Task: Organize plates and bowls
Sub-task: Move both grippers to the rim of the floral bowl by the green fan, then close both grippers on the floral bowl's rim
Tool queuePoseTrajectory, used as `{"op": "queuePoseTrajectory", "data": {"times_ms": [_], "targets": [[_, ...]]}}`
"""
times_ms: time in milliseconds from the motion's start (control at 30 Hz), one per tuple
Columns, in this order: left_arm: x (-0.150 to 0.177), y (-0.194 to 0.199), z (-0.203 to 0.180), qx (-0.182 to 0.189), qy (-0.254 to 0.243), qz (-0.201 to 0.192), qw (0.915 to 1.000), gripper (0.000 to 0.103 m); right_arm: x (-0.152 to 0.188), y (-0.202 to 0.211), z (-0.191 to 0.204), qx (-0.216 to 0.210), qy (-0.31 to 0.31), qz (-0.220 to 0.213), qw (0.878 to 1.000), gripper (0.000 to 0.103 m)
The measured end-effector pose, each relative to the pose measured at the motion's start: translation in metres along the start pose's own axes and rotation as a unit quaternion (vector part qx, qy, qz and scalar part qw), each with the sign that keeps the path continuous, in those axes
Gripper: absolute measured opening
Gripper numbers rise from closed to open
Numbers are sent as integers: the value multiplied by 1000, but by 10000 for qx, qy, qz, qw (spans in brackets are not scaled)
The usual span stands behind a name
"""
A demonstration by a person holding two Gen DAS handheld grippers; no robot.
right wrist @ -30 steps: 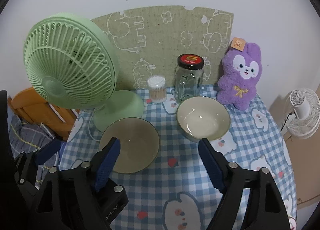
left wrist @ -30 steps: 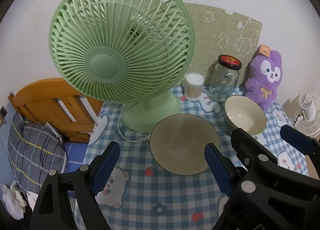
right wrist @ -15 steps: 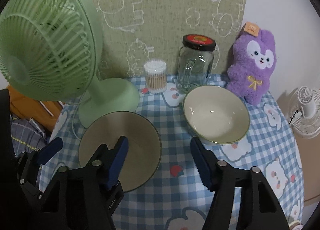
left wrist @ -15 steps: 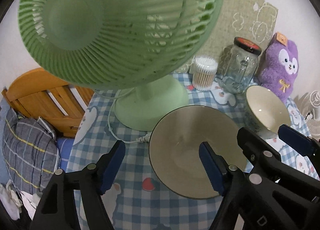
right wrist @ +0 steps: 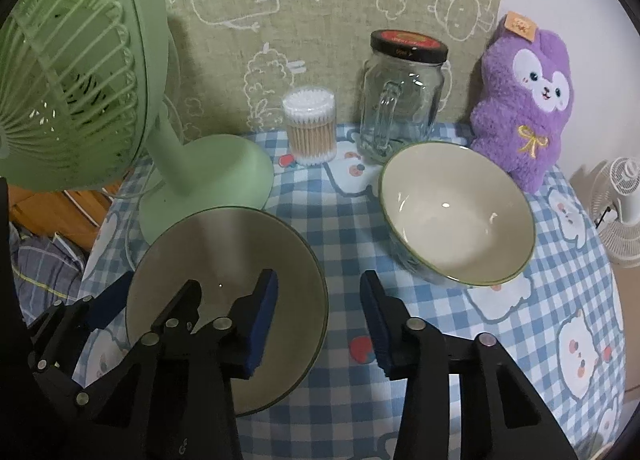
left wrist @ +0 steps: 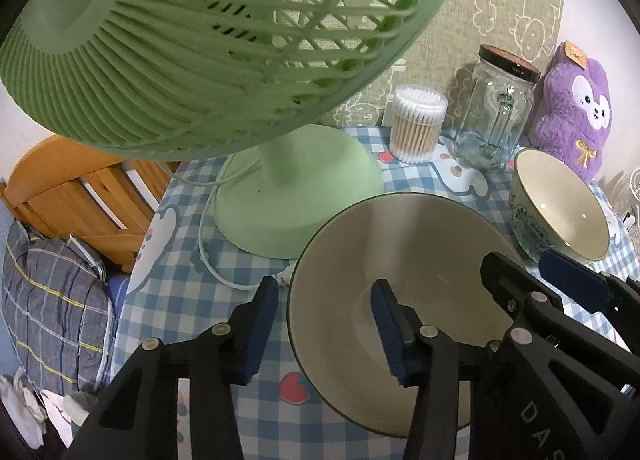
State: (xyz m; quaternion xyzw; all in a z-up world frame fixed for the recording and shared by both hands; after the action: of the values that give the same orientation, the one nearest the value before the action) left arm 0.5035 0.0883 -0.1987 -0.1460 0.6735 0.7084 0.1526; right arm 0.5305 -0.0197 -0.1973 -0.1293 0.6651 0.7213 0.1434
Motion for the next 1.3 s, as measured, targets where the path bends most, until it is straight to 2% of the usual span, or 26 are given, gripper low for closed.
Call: {"op": "queuePoseTrajectory", "data": {"times_ms": [100, 200, 300, 467, 867, 1300], "targets": [[1, -5, -1, 54, -4, 67, 10000, 41, 1, -5, 2, -22, 10, 73, 10000, 36], [2, -10, -2, 111, -11, 157, 9998, 32, 2, -10, 4, 40, 42, 161, 9999, 19], [2, -13, -1, 99, -17, 197, 9998, 25, 3, -12, 4, 134, 52, 138, 9998, 19], [1, -11, 1, 20, -32, 156, 9999, 19, 3, -14, 2, 86, 26, 155, 9998, 18], [1, -12, -1, -38, -202, 159, 9997, 17, 4, -21, 1, 22, -18, 281, 9996, 18], [5, -7, -5, 23, -255, 262, 9993, 17, 10, -9, -4, 56, -75, 289, 9995, 17]]}}
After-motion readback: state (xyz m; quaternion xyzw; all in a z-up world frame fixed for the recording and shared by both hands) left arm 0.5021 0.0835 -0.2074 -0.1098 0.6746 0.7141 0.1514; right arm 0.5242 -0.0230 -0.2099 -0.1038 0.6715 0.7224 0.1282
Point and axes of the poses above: each gripper's, at about its wrist camera, not at the fingertips, and y roughly against the way its jaws point, z to its left, x to its underside, the point moved 10 cm from there along -y, roughly the way its jaws point, and after that the axes turned 12 degrees about z, right-handed, at the moved point
